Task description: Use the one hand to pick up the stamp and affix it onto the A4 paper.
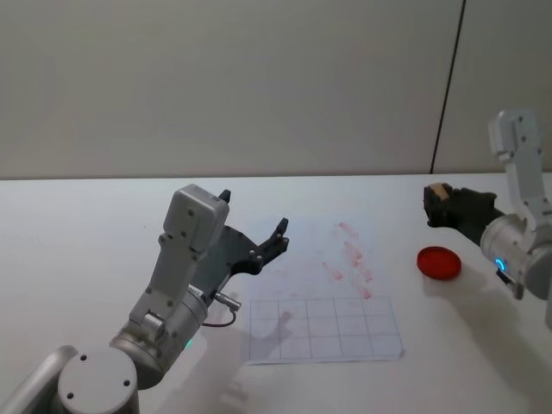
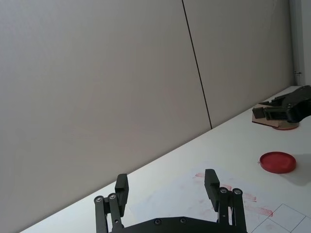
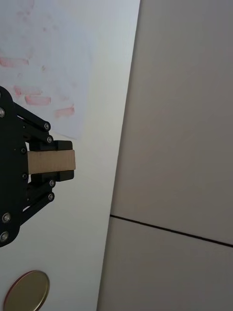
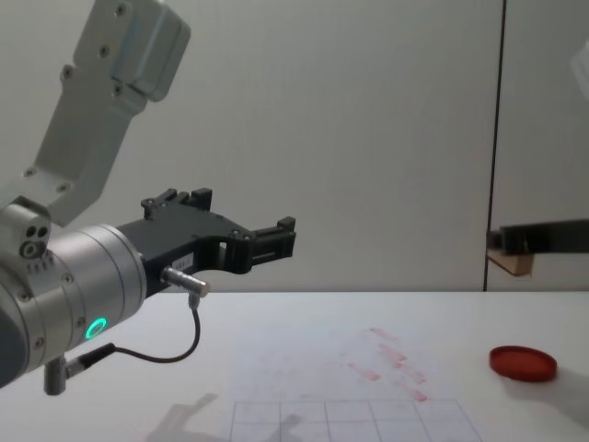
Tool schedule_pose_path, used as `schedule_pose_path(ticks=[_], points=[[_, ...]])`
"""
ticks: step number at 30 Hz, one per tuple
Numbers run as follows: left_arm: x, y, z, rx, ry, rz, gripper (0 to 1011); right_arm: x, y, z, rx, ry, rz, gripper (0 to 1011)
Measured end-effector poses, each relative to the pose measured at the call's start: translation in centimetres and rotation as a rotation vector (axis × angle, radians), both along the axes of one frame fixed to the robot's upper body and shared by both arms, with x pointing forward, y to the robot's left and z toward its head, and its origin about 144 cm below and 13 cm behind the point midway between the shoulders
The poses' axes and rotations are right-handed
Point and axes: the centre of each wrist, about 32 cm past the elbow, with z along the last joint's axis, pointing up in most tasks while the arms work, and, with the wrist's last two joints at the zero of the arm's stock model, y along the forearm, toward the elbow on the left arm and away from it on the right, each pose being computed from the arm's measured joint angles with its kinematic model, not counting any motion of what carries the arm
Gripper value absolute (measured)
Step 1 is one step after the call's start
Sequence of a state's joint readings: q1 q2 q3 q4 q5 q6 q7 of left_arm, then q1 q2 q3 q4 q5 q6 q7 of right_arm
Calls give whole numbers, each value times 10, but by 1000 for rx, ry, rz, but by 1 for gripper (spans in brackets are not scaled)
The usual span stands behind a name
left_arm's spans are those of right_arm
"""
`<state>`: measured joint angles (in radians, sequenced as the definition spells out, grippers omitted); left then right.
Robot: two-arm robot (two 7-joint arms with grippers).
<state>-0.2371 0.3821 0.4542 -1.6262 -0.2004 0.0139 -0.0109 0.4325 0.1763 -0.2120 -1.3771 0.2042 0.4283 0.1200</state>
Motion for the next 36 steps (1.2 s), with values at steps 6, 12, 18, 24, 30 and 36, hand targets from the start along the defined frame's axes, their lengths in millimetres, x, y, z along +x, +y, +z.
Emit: schedule_pose_path(ticks=[6,12,18,24,30,36], points=[[0,0,0,0,0,0,993,-5,10,5,4,-3,39,218],[0,0,0,0,0,0,993,-8,24,2,3,22,75,219],[0,0,0,0,0,0,993,-10,37,-3,-7,57,104,218],[0,0,0,0,0,0,993,-10,48,-9,-19,94,121,218],[0,0,0,0,0,0,993,-9,54,-16,-34,121,124,218],[0,0,0,0,0,0,993,-5,58,-23,-42,129,121,218]])
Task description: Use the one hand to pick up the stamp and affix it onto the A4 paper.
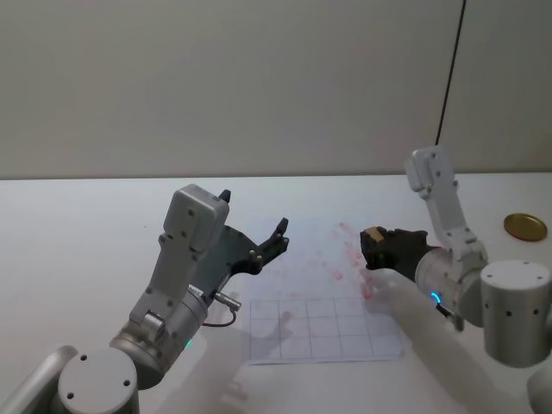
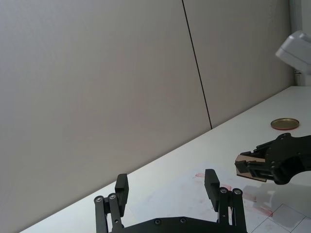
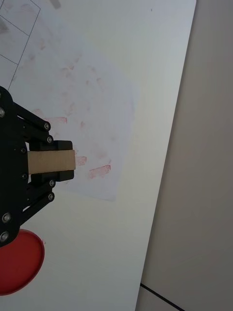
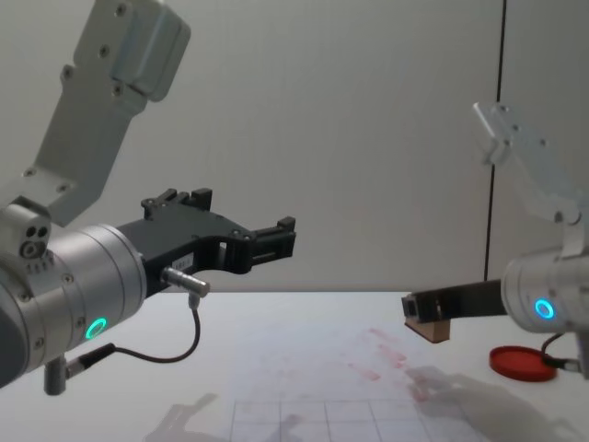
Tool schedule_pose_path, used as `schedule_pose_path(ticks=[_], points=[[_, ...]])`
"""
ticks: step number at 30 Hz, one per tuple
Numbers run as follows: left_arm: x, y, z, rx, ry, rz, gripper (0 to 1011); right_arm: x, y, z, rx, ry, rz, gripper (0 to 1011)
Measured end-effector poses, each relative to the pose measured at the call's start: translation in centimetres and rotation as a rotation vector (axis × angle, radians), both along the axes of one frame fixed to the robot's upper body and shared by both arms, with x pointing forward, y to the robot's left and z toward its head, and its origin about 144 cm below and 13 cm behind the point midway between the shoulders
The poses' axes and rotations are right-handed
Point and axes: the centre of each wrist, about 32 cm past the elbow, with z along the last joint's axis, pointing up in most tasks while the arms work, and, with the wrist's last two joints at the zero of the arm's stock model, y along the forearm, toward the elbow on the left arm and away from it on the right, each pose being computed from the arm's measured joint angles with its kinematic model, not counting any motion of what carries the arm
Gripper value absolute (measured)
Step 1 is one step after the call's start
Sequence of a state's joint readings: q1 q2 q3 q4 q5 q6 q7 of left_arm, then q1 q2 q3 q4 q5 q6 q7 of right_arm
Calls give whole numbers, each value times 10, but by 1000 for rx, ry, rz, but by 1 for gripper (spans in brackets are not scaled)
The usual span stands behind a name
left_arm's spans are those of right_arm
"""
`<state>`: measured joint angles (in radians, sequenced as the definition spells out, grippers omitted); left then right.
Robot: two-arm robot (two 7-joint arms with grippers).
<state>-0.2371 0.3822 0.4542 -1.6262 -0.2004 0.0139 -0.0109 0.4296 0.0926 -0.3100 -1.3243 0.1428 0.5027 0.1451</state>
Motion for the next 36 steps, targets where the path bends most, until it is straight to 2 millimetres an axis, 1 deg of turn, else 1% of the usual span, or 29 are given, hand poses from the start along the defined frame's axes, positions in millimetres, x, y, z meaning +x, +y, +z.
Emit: schedule_pose_path(ticks=[16,26,36], points=[[0,0,0,0,0,0,993,16,15,-19,-10,15,19,219],[0,0,0,0,0,0,993,24,27,-33,-31,55,34,218],[0,0,0,0,0,0,993,30,33,-40,-49,76,37,218]])
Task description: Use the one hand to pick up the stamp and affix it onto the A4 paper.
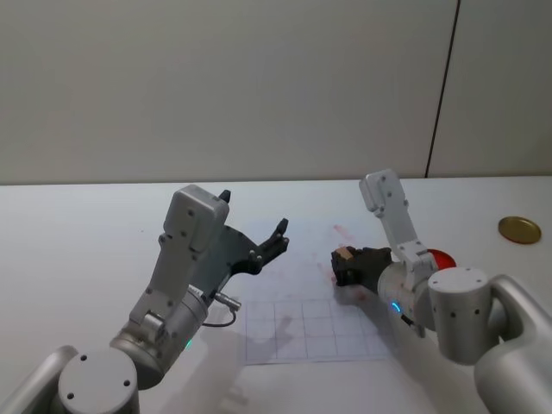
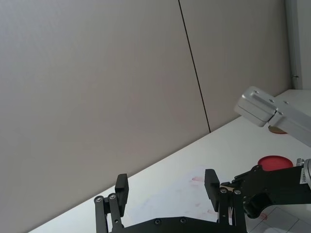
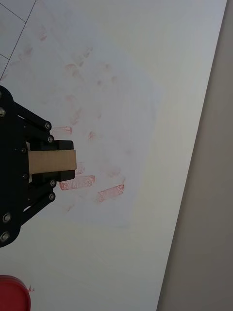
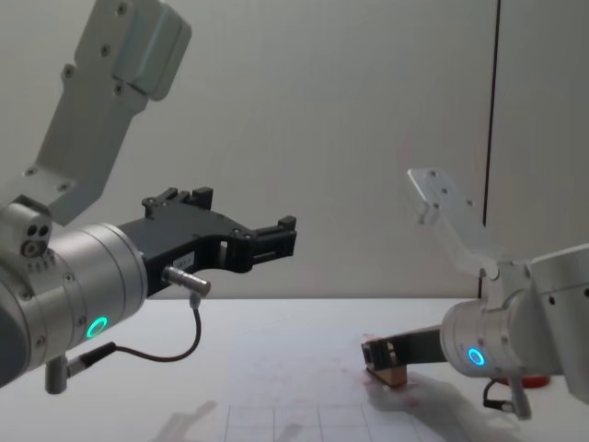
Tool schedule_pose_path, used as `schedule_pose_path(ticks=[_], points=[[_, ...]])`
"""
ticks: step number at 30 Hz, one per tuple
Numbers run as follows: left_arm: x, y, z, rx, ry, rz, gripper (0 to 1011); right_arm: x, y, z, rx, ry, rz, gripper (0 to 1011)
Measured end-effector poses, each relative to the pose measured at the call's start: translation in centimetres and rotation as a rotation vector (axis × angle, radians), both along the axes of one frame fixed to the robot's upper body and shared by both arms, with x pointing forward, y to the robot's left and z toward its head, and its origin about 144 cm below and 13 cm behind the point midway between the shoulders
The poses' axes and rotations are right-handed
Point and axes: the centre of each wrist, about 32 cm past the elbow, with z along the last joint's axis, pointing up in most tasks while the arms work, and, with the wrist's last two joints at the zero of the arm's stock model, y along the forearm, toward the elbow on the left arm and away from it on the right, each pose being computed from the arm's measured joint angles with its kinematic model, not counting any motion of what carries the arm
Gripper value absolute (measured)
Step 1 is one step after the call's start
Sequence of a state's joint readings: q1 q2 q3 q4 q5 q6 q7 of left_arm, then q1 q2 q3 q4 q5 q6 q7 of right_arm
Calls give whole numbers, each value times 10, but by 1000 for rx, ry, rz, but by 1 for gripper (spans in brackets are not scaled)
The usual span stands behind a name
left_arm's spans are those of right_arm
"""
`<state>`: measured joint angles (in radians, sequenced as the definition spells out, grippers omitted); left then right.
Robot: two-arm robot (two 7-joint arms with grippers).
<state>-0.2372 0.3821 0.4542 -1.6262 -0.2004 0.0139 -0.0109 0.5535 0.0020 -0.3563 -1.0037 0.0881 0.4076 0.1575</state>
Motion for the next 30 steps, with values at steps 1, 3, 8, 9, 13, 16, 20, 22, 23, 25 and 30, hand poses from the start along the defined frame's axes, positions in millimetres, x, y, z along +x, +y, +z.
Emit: schedule_pose_path(ticks=[1,3,8,9,13,16,20,22,23,25,30], points=[[0,0,0,0,0,0,993,0,0,0,-1,1,0,218],[0,0,0,0,0,0,993,1,1,-2,-6,7,0,218],[0,0,0,0,0,0,993,2,2,-5,-12,15,1,218],[0,0,0,0,0,0,993,2,2,-6,-14,16,0,218],[0,0,0,0,0,0,993,2,3,-7,-18,20,1,218],[0,0,0,0,0,0,993,2,3,-7,-20,21,1,218],[0,0,0,0,0,0,993,2,4,-7,-20,21,2,218],[0,0,0,0,0,0,993,2,4,-7,-20,20,2,218],[0,0,0,0,0,0,993,2,4,-6,-19,16,3,218],[0,0,0,0,0,0,993,1,4,-4,-17,10,4,218],[0,0,0,0,0,0,993,-2,4,5,-8,-20,8,218]])
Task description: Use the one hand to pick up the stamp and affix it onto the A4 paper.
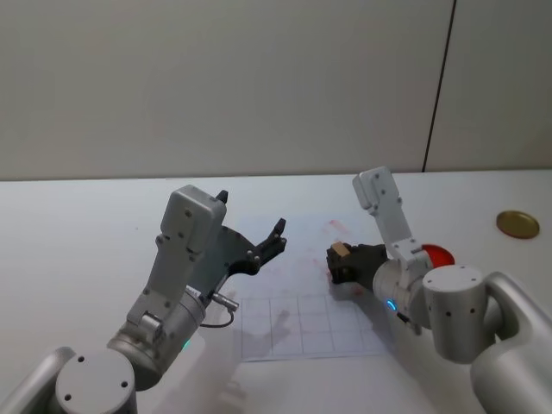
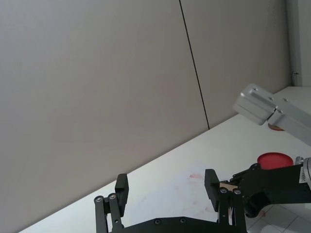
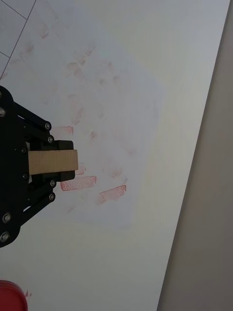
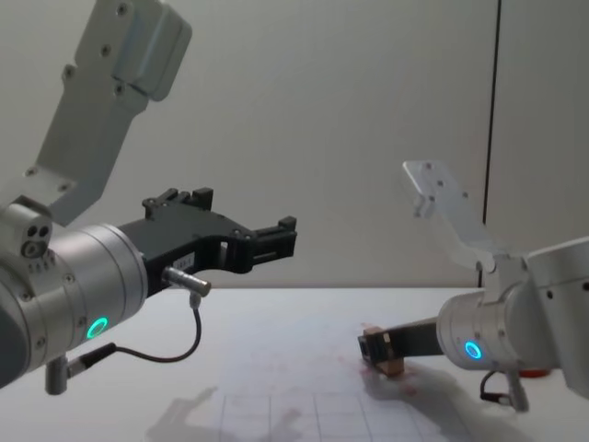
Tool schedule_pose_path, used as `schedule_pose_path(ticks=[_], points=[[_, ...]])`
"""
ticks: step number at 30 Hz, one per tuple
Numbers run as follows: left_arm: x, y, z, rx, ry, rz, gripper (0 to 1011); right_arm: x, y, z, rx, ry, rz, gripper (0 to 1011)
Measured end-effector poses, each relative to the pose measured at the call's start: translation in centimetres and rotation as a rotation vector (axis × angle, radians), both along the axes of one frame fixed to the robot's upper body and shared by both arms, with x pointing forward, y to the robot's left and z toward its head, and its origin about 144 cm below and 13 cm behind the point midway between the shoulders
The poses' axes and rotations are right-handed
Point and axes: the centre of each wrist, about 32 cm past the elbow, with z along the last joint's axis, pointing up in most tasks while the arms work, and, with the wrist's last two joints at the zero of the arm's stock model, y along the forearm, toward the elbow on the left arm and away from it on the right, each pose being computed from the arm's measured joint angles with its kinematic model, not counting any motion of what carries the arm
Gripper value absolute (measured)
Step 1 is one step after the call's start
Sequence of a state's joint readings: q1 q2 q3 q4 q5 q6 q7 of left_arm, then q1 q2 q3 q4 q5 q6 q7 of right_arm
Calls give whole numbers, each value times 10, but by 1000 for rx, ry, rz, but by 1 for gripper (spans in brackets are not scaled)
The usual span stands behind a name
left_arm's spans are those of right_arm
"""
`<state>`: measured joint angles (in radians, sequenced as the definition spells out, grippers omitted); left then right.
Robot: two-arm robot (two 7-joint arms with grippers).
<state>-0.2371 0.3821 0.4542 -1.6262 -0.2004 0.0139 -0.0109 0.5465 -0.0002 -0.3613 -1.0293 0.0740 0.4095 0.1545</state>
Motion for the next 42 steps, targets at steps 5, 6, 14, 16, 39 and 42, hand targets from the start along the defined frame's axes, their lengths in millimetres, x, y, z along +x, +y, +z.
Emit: schedule_pose_path(ticks=[5,6,14,16,39,42], points=[[0,0,0,0,0,0,993,-4,0,12,18,-33,7,218],[0,0,0,0,0,0,993,-5,0,18,28,-53,9,218],[0,0,0,0,0,0,993,-12,-4,53,76,-166,4,218],[0,0,0,0,0,0,993,-15,-6,63,87,-192,-3,218],[0,0,0,0,0,0,993,-36,-61,75,88,-214,-192,218],[0,0,0,0,0,0,993,-36,-69,70,81,-198,-213,218]])
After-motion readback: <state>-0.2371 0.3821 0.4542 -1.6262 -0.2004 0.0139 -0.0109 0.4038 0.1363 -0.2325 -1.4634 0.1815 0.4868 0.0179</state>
